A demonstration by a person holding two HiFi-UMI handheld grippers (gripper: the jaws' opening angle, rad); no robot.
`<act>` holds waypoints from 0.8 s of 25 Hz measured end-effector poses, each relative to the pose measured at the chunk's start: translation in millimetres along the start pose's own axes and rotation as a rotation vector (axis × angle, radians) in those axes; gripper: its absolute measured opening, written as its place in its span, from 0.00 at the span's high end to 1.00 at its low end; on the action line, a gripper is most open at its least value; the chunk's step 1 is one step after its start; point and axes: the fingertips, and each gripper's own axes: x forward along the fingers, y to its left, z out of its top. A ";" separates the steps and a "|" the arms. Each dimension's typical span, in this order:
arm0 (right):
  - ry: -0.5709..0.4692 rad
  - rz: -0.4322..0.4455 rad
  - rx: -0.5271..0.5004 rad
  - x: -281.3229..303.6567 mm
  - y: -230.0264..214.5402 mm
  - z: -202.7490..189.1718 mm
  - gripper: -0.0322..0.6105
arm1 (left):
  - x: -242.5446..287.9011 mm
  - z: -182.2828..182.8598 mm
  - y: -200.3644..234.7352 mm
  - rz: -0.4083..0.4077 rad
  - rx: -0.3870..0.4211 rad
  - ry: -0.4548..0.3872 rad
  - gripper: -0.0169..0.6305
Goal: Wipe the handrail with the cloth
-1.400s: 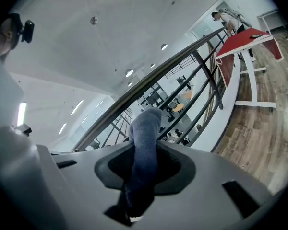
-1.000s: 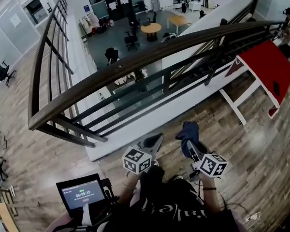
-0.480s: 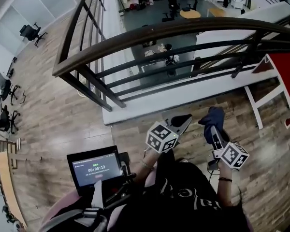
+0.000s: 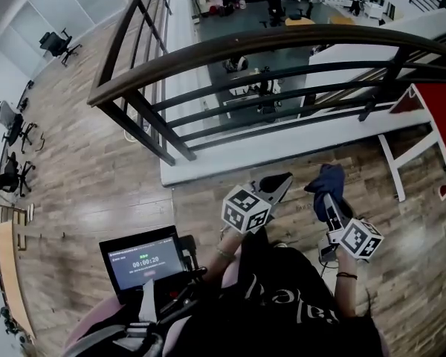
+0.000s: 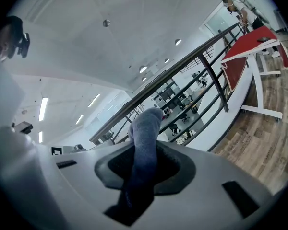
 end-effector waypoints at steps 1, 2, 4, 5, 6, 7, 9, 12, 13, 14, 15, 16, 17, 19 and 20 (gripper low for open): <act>0.004 0.003 -0.007 -2.8 -0.6 -0.4 0.81 | 0.5 -0.5 -3.0 0.001 0.000 0.001 0.97; 0.010 0.004 -0.015 -4.6 -1.5 -1.6 0.81 | 0.8 -1.4 -5.0 0.002 0.001 0.001 0.97; 0.022 0.005 -0.028 -6.0 -3.4 -4.6 0.81 | 1.9 -3.1 -7.0 0.002 0.002 0.004 0.97; 0.027 0.005 -0.032 -6.2 -4.1 -5.6 0.81 | 2.7 -3.3 -7.4 0.002 0.003 0.004 0.97; 0.031 0.005 -0.034 -6.6 -4.6 -6.2 0.81 | 3.4 -2.9 -7.7 0.001 0.003 0.004 0.97; 0.035 0.005 -0.035 -7.2 -4.8 -6.6 0.81 | 3.9 -2.4 -8.2 0.001 0.002 0.004 0.97; 0.040 0.005 -0.037 -8.8 -5.0 -7.1 0.81 | 4.3 -1.4 -9.1 0.000 0.001 0.004 0.97; 0.036 0.007 -0.032 -11.0 -6.2 -5.4 0.81 | 5.7 0.3 -9.8 -0.003 -0.001 0.001 0.97; 0.034 0.007 -0.028 -11.9 -6.9 -4.6 0.81 | 6.3 0.7 -10.3 -0.004 -0.001 0.001 0.97; 0.032 0.006 -0.024 -12.8 -7.8 -3.8 0.81 | 6.7 0.9 -10.8 -0.005 -0.001 0.003 0.97; 0.031 0.004 -0.022 -13.6 -8.9 -3.4 0.81 | 7.1 0.8 -11.3 -0.006 0.000 0.005 0.97; 0.031 0.003 -0.019 -14.2 -9.9 -3.3 0.81 | 7.4 0.4 -11.5 -0.006 0.000 0.007 0.97; 0.030 0.004 -0.015 -14.7 -10.6 -3.4 0.81 | 7.4 -0.3 -11.6 -0.006 -0.001 0.010 0.97; 0.028 0.012 -0.001 -15.5 -10.4 -3.6 0.81 | 6.9 -1.9 -11.5 -0.004 -0.004 0.014 0.97; 0.027 0.016 0.005 -16.0 -10.0 -3.5 0.81 | 6.5 -2.7 -11.5 -0.003 -0.005 0.016 0.97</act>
